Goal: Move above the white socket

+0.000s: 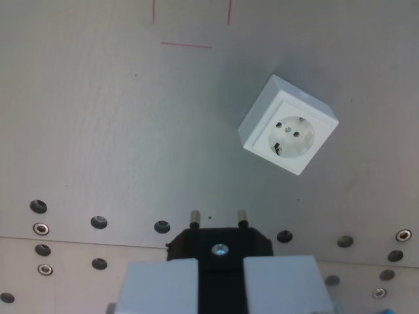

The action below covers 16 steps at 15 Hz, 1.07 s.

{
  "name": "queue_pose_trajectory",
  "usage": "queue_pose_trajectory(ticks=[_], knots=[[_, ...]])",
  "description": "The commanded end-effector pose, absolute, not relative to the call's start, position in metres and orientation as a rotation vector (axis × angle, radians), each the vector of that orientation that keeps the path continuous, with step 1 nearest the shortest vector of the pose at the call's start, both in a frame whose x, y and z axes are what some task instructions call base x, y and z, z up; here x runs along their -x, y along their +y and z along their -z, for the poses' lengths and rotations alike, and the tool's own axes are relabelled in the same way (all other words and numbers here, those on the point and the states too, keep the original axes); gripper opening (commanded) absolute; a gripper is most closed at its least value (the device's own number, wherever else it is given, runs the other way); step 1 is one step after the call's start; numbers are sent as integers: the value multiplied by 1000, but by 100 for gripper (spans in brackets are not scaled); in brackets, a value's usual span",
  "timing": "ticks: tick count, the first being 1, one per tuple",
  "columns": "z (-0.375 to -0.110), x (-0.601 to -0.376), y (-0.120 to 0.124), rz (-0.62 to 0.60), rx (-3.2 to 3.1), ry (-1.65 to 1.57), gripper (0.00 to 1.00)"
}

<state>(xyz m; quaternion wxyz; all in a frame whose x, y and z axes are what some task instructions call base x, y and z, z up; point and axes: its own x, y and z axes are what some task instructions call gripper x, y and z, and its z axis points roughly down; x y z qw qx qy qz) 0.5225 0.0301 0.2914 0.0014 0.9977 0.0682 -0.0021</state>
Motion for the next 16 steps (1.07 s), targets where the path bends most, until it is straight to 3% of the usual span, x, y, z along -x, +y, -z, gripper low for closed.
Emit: queue_pose_trajectory(ticks=[1, 16], knots=[[-291, -522, 30, 6, -3132, 215, 0], [-281, -520, 26, -25, -3137, 99, 0]])
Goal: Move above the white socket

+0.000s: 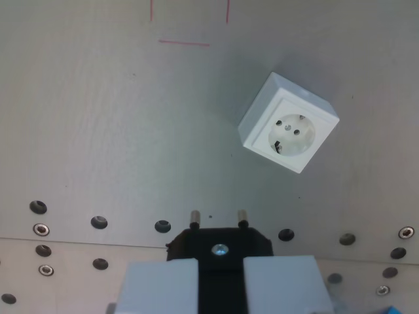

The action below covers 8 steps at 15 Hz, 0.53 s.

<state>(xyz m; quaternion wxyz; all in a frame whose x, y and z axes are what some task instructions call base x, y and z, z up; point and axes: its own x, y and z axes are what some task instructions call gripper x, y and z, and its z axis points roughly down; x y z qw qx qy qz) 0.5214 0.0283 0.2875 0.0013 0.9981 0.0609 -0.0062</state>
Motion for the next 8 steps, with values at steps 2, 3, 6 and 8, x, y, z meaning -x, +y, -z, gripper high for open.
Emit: queue_pose_trajectory(ticks=[2, 3, 6, 8], knots=[[-277, -519, 24, -44, -3138, 74, 0], [-275, -518, 23, -55, -3138, 59, 0], [-267, -517, 20, -84, -3139, -5, 0], [-261, -515, 18, -94, -3139, -42, 0]])
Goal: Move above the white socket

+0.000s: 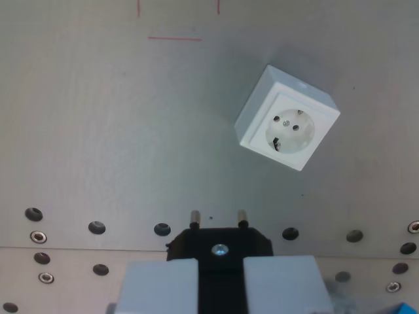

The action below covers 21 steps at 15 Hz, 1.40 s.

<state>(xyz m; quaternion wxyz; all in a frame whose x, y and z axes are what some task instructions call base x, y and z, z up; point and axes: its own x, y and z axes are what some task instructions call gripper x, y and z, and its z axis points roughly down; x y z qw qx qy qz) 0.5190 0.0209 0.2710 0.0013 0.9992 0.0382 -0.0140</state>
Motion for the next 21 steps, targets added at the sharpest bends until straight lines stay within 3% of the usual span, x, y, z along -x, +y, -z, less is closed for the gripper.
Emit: queue_pose_trajectory(ticks=[1, 21], knots=[[-258, -514, 16, -100, -3140, -64, 0], [-181, -493, -17, -96, -3133, -483, 0]])
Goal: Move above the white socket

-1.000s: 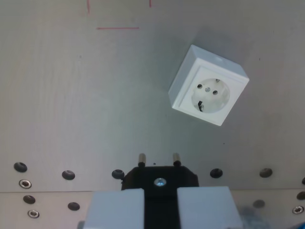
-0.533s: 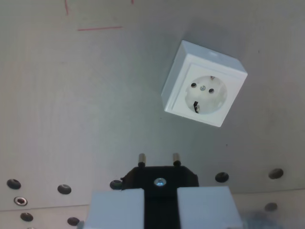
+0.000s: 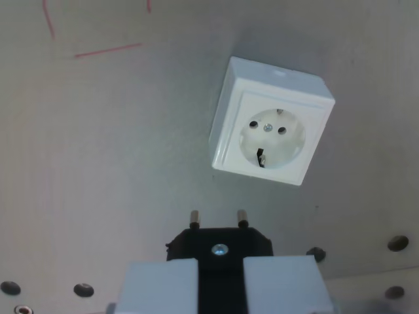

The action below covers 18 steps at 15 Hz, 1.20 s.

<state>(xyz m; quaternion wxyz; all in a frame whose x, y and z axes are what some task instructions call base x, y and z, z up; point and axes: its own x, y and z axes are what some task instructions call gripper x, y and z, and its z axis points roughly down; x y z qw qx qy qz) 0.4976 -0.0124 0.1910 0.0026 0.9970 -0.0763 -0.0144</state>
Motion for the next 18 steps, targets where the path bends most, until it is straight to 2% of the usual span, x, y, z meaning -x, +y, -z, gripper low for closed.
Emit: queue_pose_trajectory(ticks=[1, 8, 18], knots=[[-177, -492, -18, -100, -3131, -499, 0], [-151, -485, -30, -98, -3121, -585, 0], [-127, -477, -41, -112, -3111, -629, 0]])
